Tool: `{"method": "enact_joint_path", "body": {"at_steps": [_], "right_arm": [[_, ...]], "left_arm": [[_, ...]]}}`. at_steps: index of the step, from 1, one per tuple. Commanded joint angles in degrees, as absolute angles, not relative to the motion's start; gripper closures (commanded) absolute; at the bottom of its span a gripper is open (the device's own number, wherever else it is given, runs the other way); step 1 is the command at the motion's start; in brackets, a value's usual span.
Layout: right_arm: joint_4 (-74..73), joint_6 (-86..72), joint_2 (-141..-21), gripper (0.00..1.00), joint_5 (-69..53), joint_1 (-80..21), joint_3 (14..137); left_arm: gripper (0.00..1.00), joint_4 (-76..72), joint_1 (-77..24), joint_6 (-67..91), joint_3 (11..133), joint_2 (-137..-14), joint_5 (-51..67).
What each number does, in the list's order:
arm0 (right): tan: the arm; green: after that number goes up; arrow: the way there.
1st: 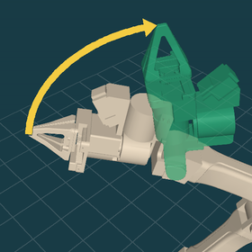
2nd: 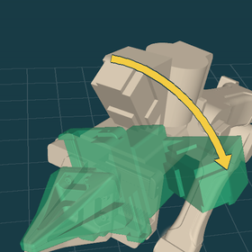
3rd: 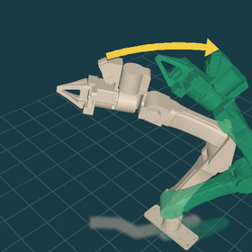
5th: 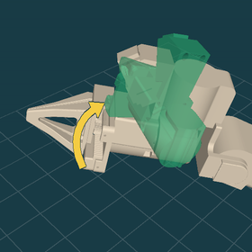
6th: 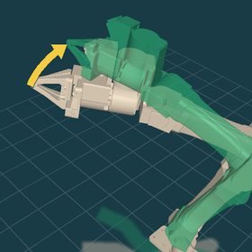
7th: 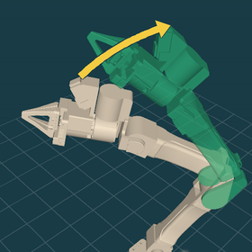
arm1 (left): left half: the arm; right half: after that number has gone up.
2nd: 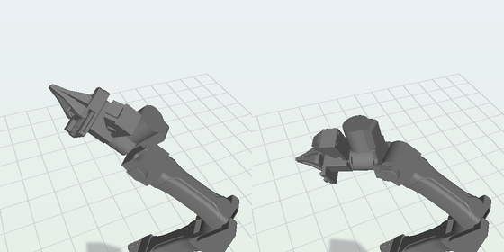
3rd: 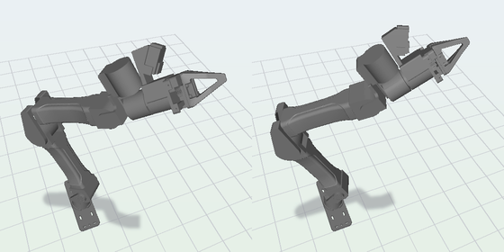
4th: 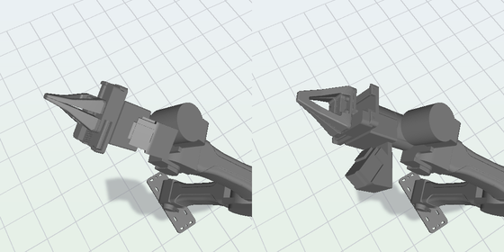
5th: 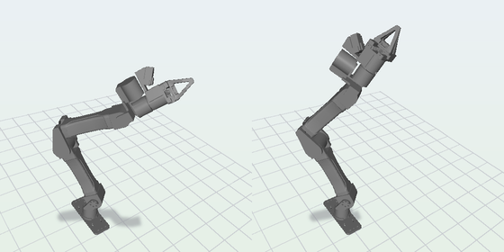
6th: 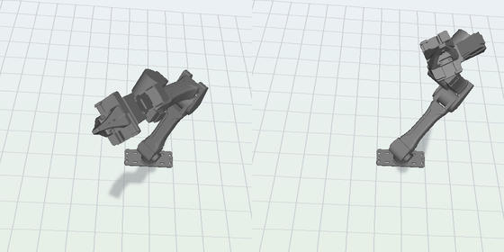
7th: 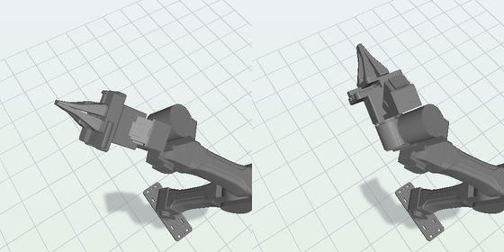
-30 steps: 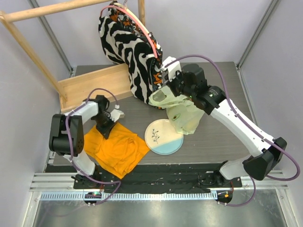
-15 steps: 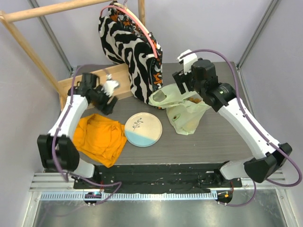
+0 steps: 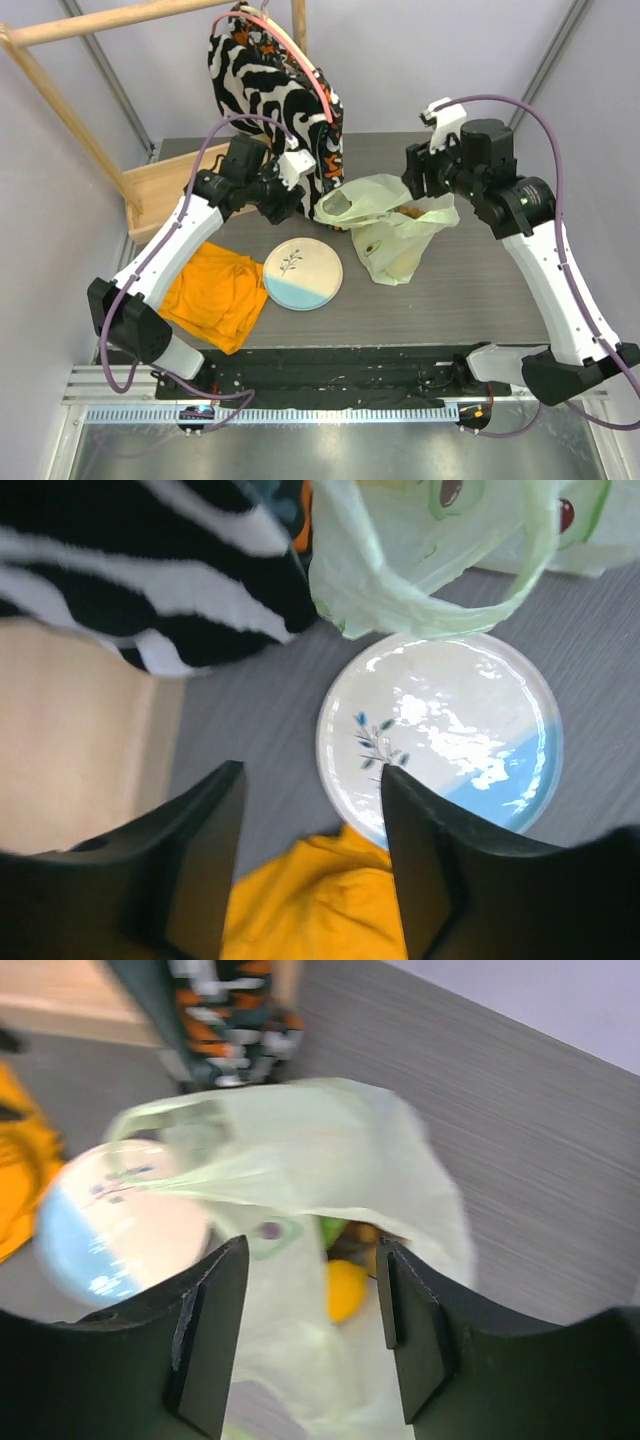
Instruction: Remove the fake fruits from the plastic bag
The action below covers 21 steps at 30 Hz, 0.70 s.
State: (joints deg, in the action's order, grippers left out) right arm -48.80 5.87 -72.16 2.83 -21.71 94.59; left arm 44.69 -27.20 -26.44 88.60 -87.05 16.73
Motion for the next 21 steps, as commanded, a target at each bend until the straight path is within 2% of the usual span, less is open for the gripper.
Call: {"method": "enact_joint_path", "body": {"at_steps": [1,2,3,5,6,8,13,15,16,19,21], "right_arm": [[-48.16,6.84,-72.76,0.39,-20.02,-24.34,95.19],[-48.43,11.12,-73.03,0.38,-21.61,-25.22,94.4],[-47.47,13.25,-73.04,0.38,-21.27,-28.18,93.26],[-44.58,17.29,-73.04,0.37,-19.78,-31.8,90.1],[-44.13,18.88,-73.21,0.37,-22.56,-34.51,89.22],[-42.72,22.48,-73.91,0.4,-24.52,-37.77,84.92],[-35.51,24.78,-80.4,0.73,-22.34,-44.98,76.83],[-35.25,23.57,-86.45,0.81,-20.05,-46.75,76.73],[-34.72,22.08,-88.49,0.91,-18.39,-47.28,76.47],[-30.59,18.9,-92.63,0.99,-17.23,-47.28,73.49],[-29.53,18.46,-95.08,0.99,-16.18,-47.29,72.34]], "left_arm": [[0.5,41.3,-23.47,-9.33,83.52,-82.01,10.91],[0.68,42.18,-23.03,-8.45,82.37,-80.7,8.11],[0.79,45.41,-21.2,-8.87,81.4,-80.25,7.48],[0.97,47.89,-18.21,-10.27,77.53,-77.97,6.68],[1.0,49.03,-14.45,-11.24,75.26,-76.65,7.29],[1.0,48.52,-10.57,-14.4,67.81,-74.37,7.65],[1.0,56.59,2.09,-21.53,64.6,-76.63,13.87],[1.0,58.0,3.07,-22.84,62.68,-78.48,13.63],[1.0,57.75,3.16,-23.03,61.8,-78.66,13.28],[1.0,53.71,3.16,-22.41,57.14,-79.19,10.65],[1.0,51.16,3.43,-22.24,54.59,-79.98,9.41]]}}
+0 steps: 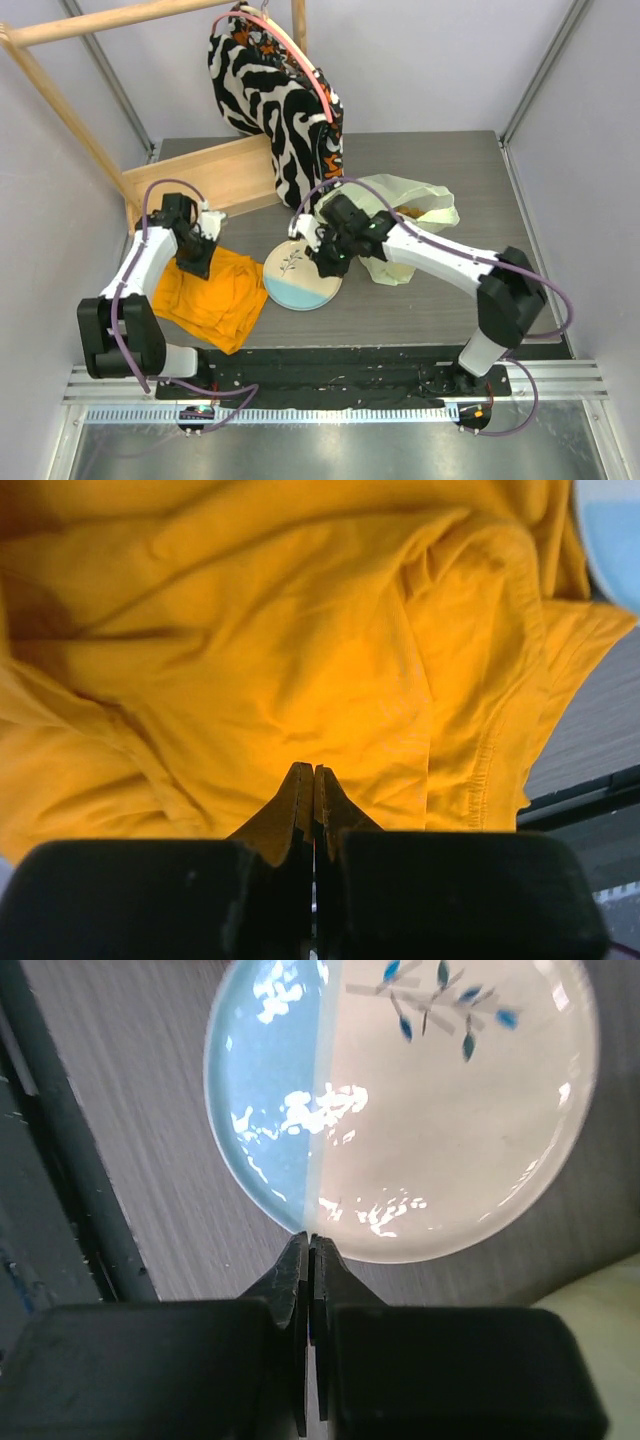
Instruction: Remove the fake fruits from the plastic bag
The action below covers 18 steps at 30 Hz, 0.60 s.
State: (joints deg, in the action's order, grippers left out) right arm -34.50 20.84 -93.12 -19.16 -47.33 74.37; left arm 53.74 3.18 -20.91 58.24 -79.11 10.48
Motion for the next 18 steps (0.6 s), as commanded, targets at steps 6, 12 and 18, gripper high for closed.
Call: {"method": "enact_joint_path", "body": {"at_steps": [6,12,18], "right_arm": [[-24.0,15.82,-101.51,0.99,-13.1,-47.29,68.04],[-21.36,9.25,-100.81,0.99,-9.42,-47.46,61.55],[-18.28,-4.29,-95.11,0.99,-3.19,-47.37,53.01]], "left_arm": [[1.0,47.73,4.39,-21.71,52.21,-85.86,7.74],[1.0,45.44,5.45,-20.48,52.12,-90.08,4.41],[1.0,44.3,7.29,-19.95,54.93,-93.16,2.73]]}}
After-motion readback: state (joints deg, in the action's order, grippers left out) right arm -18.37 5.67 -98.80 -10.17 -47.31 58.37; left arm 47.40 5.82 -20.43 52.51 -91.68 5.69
